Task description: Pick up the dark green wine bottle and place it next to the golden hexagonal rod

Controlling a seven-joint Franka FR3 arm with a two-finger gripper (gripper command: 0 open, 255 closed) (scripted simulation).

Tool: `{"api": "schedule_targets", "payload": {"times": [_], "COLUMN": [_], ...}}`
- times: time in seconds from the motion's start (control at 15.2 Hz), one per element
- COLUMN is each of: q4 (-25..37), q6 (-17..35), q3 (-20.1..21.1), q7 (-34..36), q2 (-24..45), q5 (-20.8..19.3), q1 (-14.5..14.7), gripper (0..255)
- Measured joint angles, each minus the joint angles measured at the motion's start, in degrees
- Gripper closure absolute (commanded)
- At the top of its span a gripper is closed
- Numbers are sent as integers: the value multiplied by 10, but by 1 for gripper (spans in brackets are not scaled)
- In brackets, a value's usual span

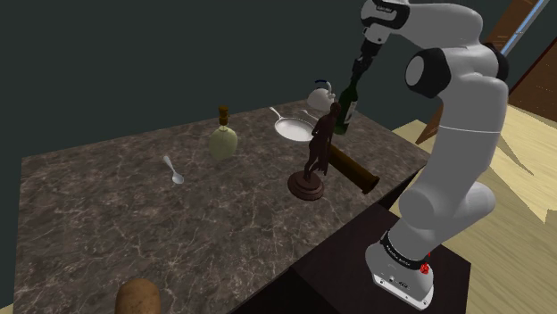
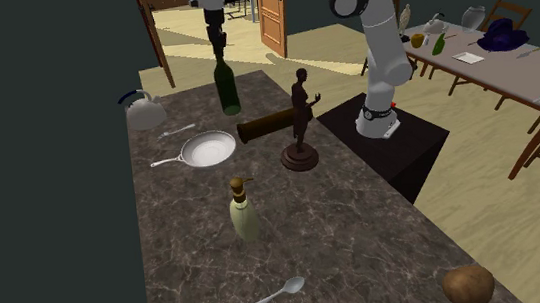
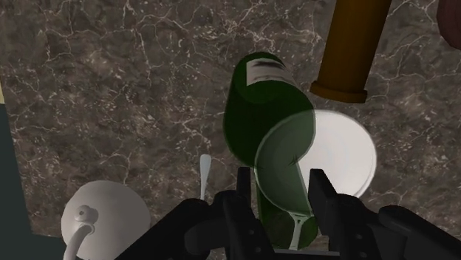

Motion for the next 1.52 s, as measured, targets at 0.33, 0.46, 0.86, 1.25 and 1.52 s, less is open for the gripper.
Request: {"api": "schedule_targets", "payload": {"times": [0.33, 0.46, 0.86, 1.25, 1.52], "q4": [-55, -77, -121, -141, -142], "q6": [45, 63, 107, 130, 131], "q3": [0, 0, 1, 2, 2], "q7": [-3, -5, -9, -12, -12], "q2": [-11, -14, -13, -10, -10], "q5": [-2, -2, -1, 1, 1], "q1": [6, 7, 11, 12, 12], "gripper": [255, 255, 255, 255, 0]}}
